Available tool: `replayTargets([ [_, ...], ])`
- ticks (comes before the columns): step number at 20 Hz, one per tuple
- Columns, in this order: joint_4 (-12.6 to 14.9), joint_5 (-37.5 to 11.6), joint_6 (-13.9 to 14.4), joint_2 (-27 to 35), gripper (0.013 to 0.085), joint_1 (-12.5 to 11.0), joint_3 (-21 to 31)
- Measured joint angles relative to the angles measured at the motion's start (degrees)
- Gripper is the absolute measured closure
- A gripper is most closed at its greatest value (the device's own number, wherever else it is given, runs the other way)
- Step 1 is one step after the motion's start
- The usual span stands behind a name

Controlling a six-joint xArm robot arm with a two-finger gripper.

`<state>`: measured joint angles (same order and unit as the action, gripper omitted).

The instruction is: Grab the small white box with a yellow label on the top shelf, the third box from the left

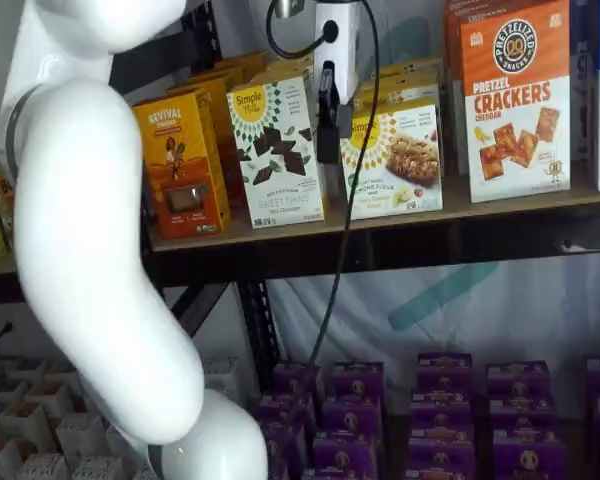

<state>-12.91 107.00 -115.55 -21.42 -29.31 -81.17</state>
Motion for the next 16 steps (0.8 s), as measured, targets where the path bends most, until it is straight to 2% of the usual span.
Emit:
replayTargets([
  [3,-0.5,1.5,-0.5,-0.2,0.0130,-0.8,-0.4],
  [7,-1.7,1.0,-1.1,-1.4,0.0130,-1.9,0.5],
  [9,-5.3,-1.4,-1.7,-3.0,0.0130,-3.8,2.4],
  [11,-10.1,-4.9,-2.4,-4.8,0.0130,-5.8,4.7],
  [13,-13.4,-8.0,-2.7,-5.8,0.0130,-6.9,6.3],
  [16,-16.6,-13.1,-3.2,-6.3,0.0130,-7.5,7.9],
])
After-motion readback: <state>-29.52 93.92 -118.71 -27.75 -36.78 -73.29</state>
